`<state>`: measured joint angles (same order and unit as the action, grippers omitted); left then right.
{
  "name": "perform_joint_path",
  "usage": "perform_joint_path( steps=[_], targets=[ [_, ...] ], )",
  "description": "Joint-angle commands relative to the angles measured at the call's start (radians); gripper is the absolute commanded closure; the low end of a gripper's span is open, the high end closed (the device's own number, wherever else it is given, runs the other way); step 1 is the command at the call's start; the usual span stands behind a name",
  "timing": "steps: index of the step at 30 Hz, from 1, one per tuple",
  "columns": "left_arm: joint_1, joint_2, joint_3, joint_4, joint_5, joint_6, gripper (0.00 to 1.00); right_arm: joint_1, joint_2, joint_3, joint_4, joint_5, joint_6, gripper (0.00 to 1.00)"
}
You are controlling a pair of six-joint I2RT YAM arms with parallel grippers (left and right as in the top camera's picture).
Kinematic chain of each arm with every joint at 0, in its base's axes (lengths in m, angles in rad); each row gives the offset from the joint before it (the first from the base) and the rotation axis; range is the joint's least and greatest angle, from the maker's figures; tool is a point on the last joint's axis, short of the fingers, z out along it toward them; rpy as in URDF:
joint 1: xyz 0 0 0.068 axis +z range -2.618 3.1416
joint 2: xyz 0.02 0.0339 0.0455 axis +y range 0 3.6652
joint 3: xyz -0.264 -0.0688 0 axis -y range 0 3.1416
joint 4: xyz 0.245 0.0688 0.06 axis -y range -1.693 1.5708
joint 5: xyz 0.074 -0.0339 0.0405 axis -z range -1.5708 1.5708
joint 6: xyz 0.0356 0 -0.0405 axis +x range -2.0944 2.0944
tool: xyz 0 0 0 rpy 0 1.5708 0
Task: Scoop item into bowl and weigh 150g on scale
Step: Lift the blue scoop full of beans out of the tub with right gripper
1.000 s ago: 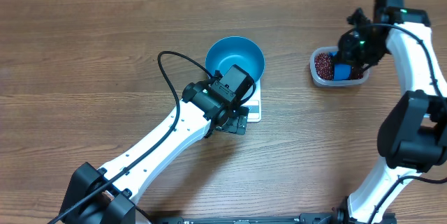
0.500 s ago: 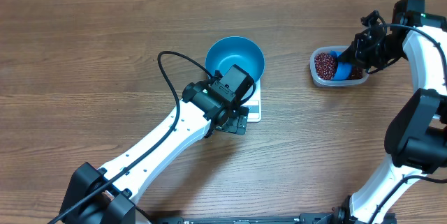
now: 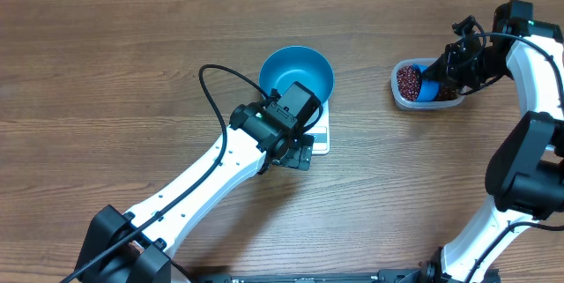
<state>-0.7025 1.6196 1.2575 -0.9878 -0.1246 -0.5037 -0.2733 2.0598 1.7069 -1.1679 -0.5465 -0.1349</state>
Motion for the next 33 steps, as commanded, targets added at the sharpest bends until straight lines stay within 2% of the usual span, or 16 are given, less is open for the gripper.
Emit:
perform_joint_path(
  steps=[1,7,13,27,33],
  targets=[
    [0.002,-0.016,0.017,0.001,-0.016,-0.021,0.0,0.016,0.047,-0.054,-0.013,0.021,0.008,0.96],
    [0.002,-0.016,0.017,0.001,-0.016,-0.021,0.01,-0.021,0.047,-0.054,-0.023,0.009,0.008,0.96],
    [0.002,-0.016,0.017,0.001,-0.016,-0.021,0.01,-0.061,0.047,-0.054,-0.018,-0.104,0.003,0.96],
    [0.002,-0.016,0.017,0.001,-0.016,-0.021,0.01,-0.087,0.047,-0.058,-0.019,-0.121,-0.004,0.96],
    [0.002,-0.016,0.017,0.001,-0.016,-0.021,0.01,-0.135,0.047,-0.058,-0.019,-0.227,-0.031,0.96]
  ],
)
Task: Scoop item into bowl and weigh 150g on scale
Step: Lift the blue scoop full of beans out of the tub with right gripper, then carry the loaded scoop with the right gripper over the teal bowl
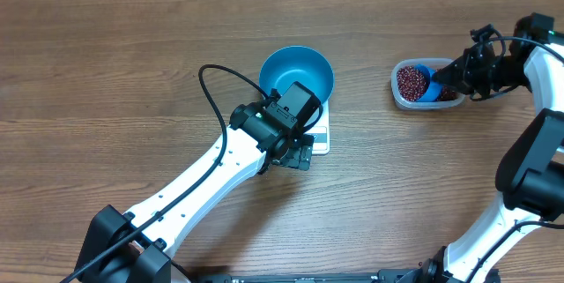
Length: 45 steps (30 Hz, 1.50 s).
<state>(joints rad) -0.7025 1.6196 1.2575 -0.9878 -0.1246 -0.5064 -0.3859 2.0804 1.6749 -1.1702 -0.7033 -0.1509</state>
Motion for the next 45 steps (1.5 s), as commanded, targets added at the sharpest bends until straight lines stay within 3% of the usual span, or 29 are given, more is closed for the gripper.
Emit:
perform_joint_path(
  steps=[1,17,45],
  targets=[
    [0.002,-0.016,0.017,0.001,-0.016,-0.018,0.0,-0.032,0.026,-0.026,-0.016,-0.075,-0.015,0.96],
    [0.002,-0.016,0.017,0.001,-0.016,-0.018,0.0,-0.148,0.026,-0.026,-0.037,-0.167,-0.064,0.96],
    [0.002,-0.016,0.017,0.001,-0.016,-0.018,0.0,-0.184,0.026,0.083,-0.183,-0.241,-0.117,0.96]
  ],
)
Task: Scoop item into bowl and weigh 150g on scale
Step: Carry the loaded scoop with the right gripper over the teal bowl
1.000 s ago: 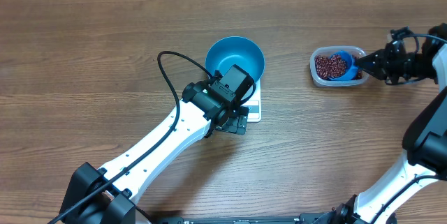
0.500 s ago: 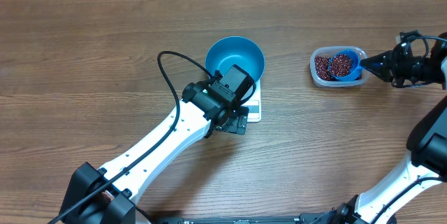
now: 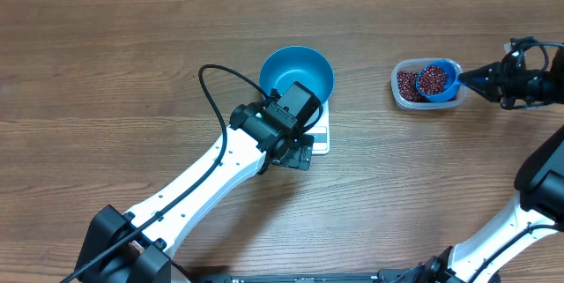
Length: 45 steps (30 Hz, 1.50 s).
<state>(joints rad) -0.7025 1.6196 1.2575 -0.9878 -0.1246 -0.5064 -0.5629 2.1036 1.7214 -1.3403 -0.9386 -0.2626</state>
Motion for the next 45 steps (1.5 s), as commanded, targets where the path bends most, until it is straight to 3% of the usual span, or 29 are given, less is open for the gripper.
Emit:
perform_joint_path(
  steps=[1,13,30,45],
  targets=[
    [0.002,-0.016,0.017,0.001,-0.016,-0.018,0.01,-0.007,0.002,0.042,-0.017,-0.006,-0.005,0.96],
    [0.002,-0.016,0.017,0.001,-0.016,-0.018,0.0,-0.007,0.002,0.072,-0.064,-0.07,-0.064,0.96],
    [0.002,-0.016,0.017,0.001,-0.016,-0.018,0.0,0.006,0.002,0.336,-0.24,-0.188,-0.065,0.97],
    [0.002,-0.016,0.017,0.001,-0.016,-0.018,0.0,0.177,0.002,0.336,-0.239,-0.208,-0.064,0.96]
  ],
)
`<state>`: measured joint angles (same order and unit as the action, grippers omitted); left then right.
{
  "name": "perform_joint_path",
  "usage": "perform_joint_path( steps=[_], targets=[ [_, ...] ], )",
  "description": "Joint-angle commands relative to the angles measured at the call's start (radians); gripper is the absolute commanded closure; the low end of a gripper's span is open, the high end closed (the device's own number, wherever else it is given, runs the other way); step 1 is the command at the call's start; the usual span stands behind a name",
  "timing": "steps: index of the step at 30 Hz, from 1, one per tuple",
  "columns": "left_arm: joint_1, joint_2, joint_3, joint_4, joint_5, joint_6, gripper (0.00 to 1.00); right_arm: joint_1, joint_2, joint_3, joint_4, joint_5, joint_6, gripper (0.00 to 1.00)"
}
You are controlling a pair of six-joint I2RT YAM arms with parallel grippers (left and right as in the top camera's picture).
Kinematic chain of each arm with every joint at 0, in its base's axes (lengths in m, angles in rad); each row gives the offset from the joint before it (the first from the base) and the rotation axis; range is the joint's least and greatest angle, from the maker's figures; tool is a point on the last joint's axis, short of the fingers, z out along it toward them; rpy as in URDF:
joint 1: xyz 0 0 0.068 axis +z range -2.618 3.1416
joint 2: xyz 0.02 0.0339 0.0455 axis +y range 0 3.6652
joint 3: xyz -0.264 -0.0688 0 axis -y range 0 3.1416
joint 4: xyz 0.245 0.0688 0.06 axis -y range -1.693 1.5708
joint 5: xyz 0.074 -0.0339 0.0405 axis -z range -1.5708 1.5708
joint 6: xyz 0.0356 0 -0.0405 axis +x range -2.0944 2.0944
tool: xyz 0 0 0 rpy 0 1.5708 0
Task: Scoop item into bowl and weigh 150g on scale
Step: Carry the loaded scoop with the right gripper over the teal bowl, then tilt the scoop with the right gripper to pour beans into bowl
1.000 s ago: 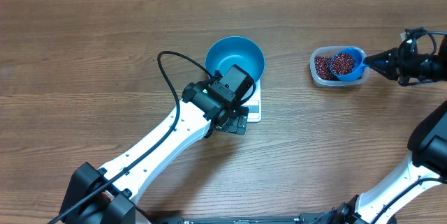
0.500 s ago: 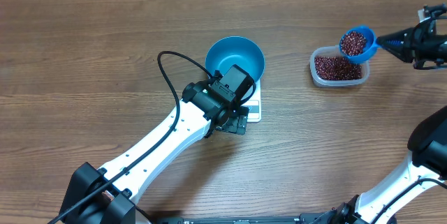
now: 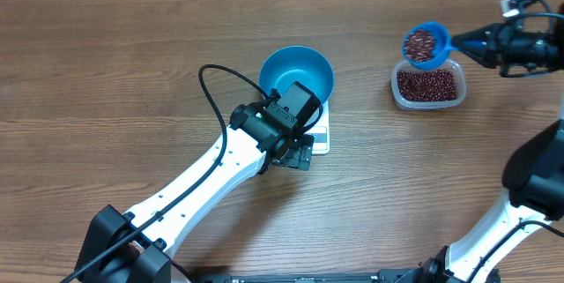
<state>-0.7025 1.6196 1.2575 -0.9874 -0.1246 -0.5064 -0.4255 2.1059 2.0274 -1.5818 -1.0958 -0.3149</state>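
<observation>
A blue bowl [image 3: 297, 71] sits on a white scale [image 3: 321, 138] at the table's middle. My left gripper [image 3: 300, 151] hangs over the scale's front edge; its fingers are hidden under the wrist. At the far right my right gripper [image 3: 490, 43] is shut on the handle of a blue scoop [image 3: 425, 44]. The scoop is full of red beans and is held above the far rim of the clear bean tub [image 3: 427, 85].
The left arm [image 3: 194, 186] runs from the bottom left to the scale, with a black cable looped beside it. The right arm [image 3: 533, 186] stands along the right edge. Bare wooden table lies between the bowl and the tub.
The right gripper has lifted the loaded scoop out of the tub; it now sits higher and slightly left, above the tub's far rim. The left arm is unmoved.
The right gripper first held the scoop tipped down into the beans at the tub's right side. It then sat further right with the scoop still in the tub, later levelled and full. Now the full scoop is clear of the tub. The left arm stayed by the scale throughout.
</observation>
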Motion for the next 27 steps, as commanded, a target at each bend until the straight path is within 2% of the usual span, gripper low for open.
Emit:
perform_joint_path(
  steps=[1,20,27],
  targets=[
    [0.002,-0.016,0.017,0.001,-0.016,-0.018,0.0,0.055,0.0,0.03,0.005,-0.051,-0.012,0.96],
    [0.002,-0.016,0.017,0.001,-0.016,-0.018,0.01,0.343,0.0,0.031,0.105,-0.047,-0.007,0.96],
    [0.002,-0.016,0.017,0.001,-0.016,-0.018,0.0,0.427,0.0,0.04,0.154,0.084,0.0,0.96]
  ],
)
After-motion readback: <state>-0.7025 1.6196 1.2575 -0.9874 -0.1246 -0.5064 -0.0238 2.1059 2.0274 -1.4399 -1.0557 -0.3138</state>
